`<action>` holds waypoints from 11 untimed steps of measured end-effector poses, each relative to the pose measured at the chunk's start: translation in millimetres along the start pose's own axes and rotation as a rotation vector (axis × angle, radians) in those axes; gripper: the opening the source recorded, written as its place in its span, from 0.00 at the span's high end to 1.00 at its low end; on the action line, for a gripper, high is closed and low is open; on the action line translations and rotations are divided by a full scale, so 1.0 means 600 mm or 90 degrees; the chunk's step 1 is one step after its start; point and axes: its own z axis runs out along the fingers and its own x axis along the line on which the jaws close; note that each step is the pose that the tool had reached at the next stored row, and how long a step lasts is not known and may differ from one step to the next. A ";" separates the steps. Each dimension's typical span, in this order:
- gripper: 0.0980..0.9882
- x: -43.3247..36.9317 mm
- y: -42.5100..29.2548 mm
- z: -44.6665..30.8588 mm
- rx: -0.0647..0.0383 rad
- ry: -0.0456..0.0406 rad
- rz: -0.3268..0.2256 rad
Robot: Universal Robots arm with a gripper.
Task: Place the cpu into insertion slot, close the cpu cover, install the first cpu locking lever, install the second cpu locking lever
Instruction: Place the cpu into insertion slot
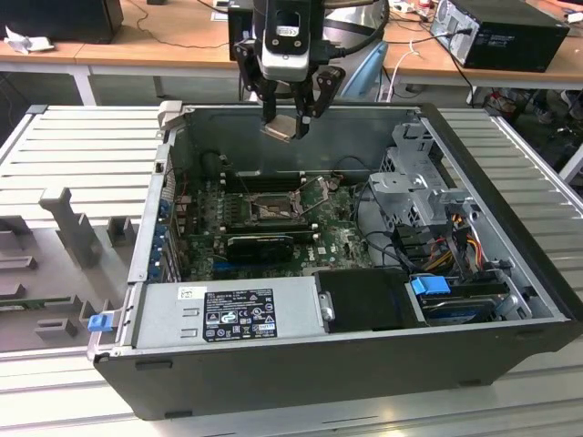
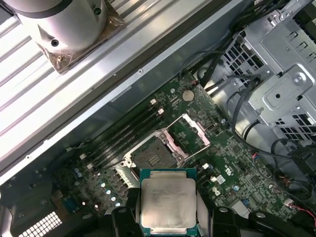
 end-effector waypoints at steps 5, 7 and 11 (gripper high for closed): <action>0.50 0.000 0.000 0.000 0.000 -0.0014 0.015; 0.50 0.000 0.000 0.000 0.000 -0.0020 0.022; 0.50 0.000 0.000 0.000 -0.001 -0.0028 0.032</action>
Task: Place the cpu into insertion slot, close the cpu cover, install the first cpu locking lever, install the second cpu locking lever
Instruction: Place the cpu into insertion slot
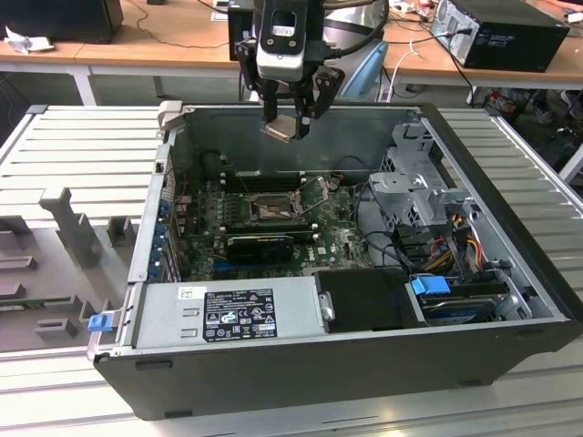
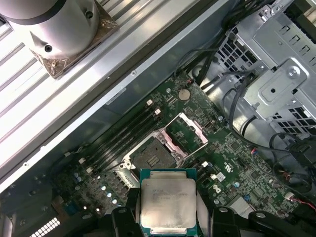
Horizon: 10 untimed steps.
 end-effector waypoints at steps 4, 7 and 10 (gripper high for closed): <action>0.50 0.000 0.000 0.000 0.000 -0.0008 0.009; 0.50 0.000 0.000 0.000 0.000 -0.0014 0.016; 0.50 0.000 0.000 0.000 0.000 -0.0021 0.024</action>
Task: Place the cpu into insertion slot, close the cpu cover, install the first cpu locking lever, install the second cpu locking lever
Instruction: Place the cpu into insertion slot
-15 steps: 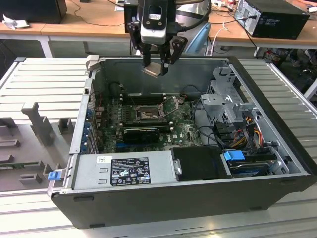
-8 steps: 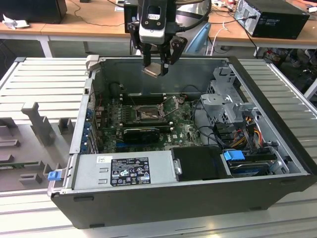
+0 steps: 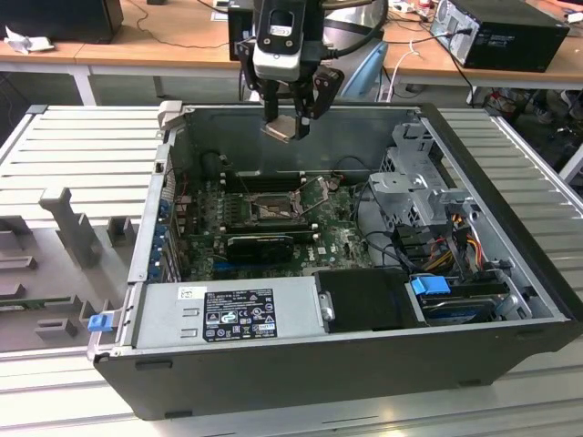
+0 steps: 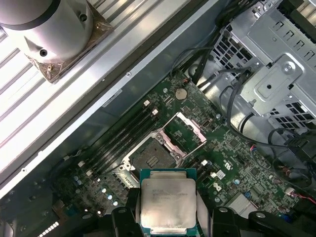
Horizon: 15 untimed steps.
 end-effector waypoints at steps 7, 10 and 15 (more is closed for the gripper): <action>0.50 0.000 0.000 0.003 -0.001 -0.0038 0.041; 0.50 0.000 0.000 0.004 -0.001 -0.0056 0.062; 0.50 0.000 -0.001 0.006 -0.001 -0.0077 0.084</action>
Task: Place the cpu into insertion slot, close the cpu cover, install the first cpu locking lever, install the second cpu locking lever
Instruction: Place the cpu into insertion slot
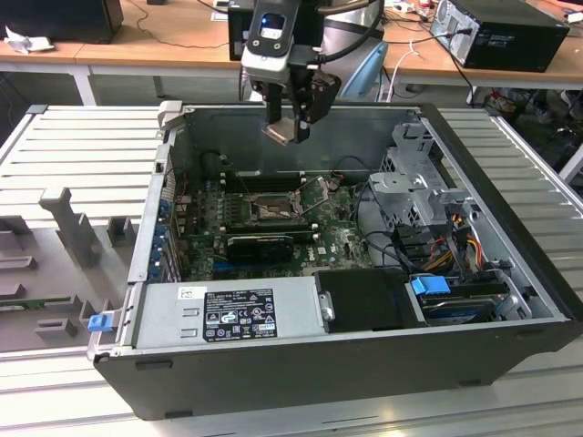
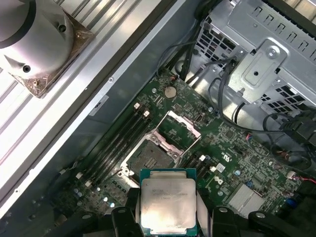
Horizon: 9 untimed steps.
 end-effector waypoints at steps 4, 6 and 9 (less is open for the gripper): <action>0.50 0.000 0.000 0.002 0.000 -0.0017 0.019; 0.50 0.000 0.000 0.002 -0.001 -0.0026 0.029; 0.50 0.000 0.000 0.004 -0.001 -0.0048 0.054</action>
